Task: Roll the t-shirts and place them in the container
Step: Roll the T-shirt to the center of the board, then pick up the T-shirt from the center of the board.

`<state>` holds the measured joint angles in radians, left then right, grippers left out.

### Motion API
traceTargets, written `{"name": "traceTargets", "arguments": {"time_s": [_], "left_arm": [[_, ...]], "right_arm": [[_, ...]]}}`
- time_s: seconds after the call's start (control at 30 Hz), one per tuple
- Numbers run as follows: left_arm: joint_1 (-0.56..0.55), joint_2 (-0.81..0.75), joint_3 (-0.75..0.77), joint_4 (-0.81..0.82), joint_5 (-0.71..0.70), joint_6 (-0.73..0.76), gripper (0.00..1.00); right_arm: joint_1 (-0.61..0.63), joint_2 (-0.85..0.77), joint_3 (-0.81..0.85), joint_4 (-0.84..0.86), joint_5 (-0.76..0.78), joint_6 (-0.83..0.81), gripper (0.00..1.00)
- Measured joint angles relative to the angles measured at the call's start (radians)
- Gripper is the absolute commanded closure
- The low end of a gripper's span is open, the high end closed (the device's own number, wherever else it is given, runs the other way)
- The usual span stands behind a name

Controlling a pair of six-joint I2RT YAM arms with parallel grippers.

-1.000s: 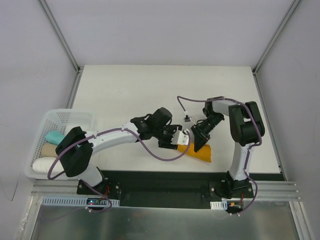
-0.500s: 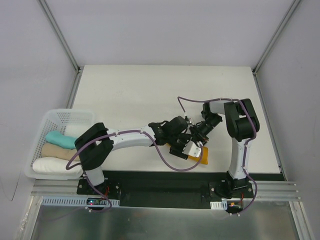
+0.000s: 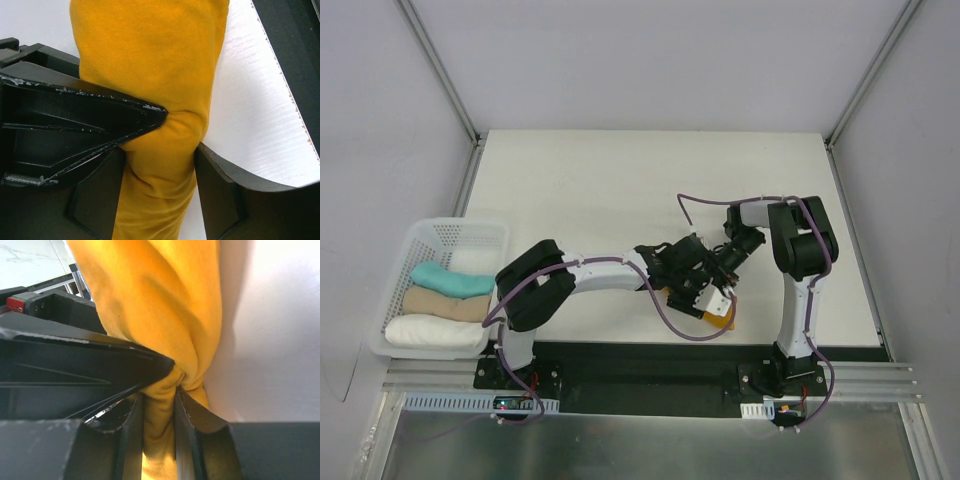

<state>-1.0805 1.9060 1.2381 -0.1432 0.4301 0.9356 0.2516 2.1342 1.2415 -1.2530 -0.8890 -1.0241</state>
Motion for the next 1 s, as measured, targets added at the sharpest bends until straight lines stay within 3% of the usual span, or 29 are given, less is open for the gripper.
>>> {"name": "traceTargets", "arguments": {"time_s": [0.07,0.13,0.17,0.2,0.37,0.63,0.77,0.8,0.87,1.0], "left_arm": [[0.0,0.008,0.002,0.0,0.002,0.007,0.51],[0.0,0.012,0.004,-0.002,0.005,0.022,0.52],[0.0,0.015,0.005,-0.002,0.006,0.029,0.53],[0.0,0.018,0.007,-0.003,0.006,0.037,0.54],[0.002,0.029,0.013,-0.015,0.011,0.069,0.54],[-0.006,0.097,0.08,0.0,0.025,0.097,0.53],[-0.007,0.121,0.109,-0.007,0.034,0.106,0.75],[-0.008,0.128,0.116,-0.008,0.034,0.11,0.88],[-0.012,0.138,0.13,-0.01,0.034,0.123,1.0],[-0.024,0.159,0.167,-0.026,0.03,0.134,1.0]], "right_arm": [[-0.002,0.001,0.0,0.0,0.002,0.002,0.72],[-0.005,0.001,0.0,0.0,0.003,0.003,0.58],[-0.007,0.001,0.0,-0.001,0.003,0.003,0.24],[-0.009,0.0,0.0,-0.001,0.006,0.006,0.04],[-0.087,-0.021,0.047,-0.039,0.046,0.0,0.04],[-0.397,-0.026,0.441,-0.048,0.0,-0.057,0.04],[-0.569,-0.042,0.517,-0.041,0.013,-0.092,0.04],[-0.599,-0.048,0.519,-0.042,0.015,-0.1,0.04],[-0.64,-0.06,0.519,-0.047,0.018,-0.113,0.04],[-0.689,-0.095,0.519,-0.052,0.011,-0.126,0.04]]}}
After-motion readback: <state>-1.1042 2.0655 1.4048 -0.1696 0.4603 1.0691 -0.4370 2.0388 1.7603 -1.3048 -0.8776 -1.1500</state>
